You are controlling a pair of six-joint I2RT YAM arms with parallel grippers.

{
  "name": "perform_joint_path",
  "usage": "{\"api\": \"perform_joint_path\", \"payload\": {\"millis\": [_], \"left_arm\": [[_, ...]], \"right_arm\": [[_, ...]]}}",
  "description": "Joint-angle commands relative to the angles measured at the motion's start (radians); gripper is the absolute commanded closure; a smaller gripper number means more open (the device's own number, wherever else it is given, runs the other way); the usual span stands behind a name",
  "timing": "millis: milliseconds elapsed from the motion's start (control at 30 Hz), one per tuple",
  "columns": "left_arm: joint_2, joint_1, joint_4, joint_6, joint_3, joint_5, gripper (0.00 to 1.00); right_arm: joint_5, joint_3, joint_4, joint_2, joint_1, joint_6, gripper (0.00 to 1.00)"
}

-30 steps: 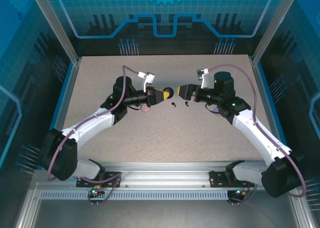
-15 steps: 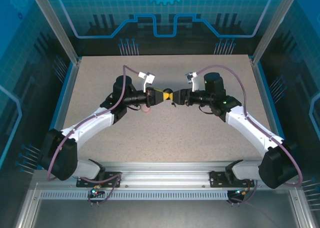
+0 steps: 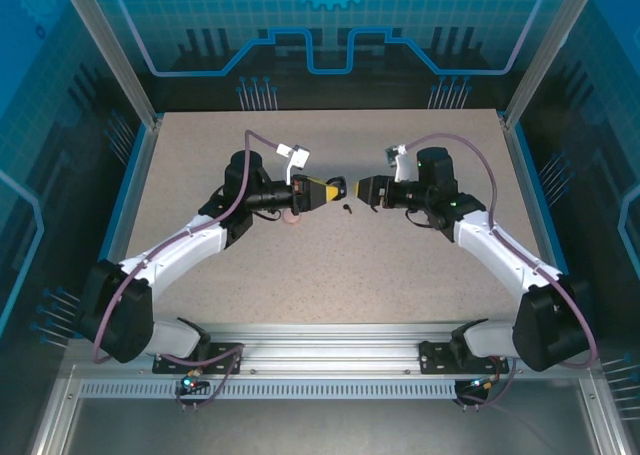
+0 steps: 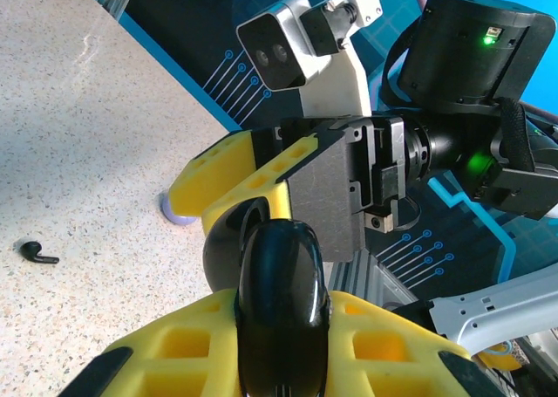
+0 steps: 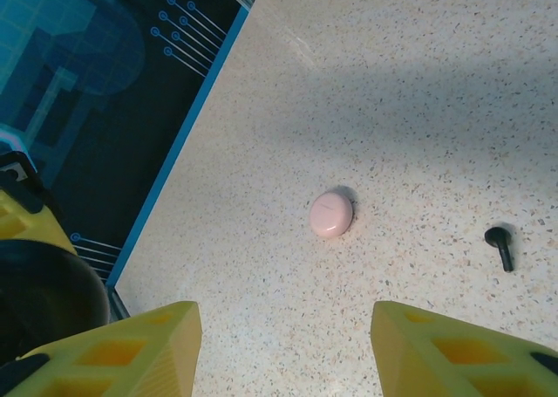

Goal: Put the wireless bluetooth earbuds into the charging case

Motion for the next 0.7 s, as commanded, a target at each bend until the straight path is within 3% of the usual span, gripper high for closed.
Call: {"api": "perform_joint_path", "payload": {"millis": [0, 233, 667], "left_arm": [[-0.019, -0.002, 0.041, -0.003, 0.02, 0.019, 1.0], [-0.017, -0.003, 0.049, -0.007, 0.018, 0.005, 1.0], [-0.017, -0.003, 0.05, -0.01, 0.023, 0.009, 1.0]], "right_arm": [[-0.046, -0.022, -0.008, -0.086, -0.015, 0.017, 0.46], [-0.001, -0.026, -0.01, -0.156, 0.053, 0.062, 0.49], [0.076, 0.054, 0.001, -0.041, 0.131, 0.063, 0.56]]}}
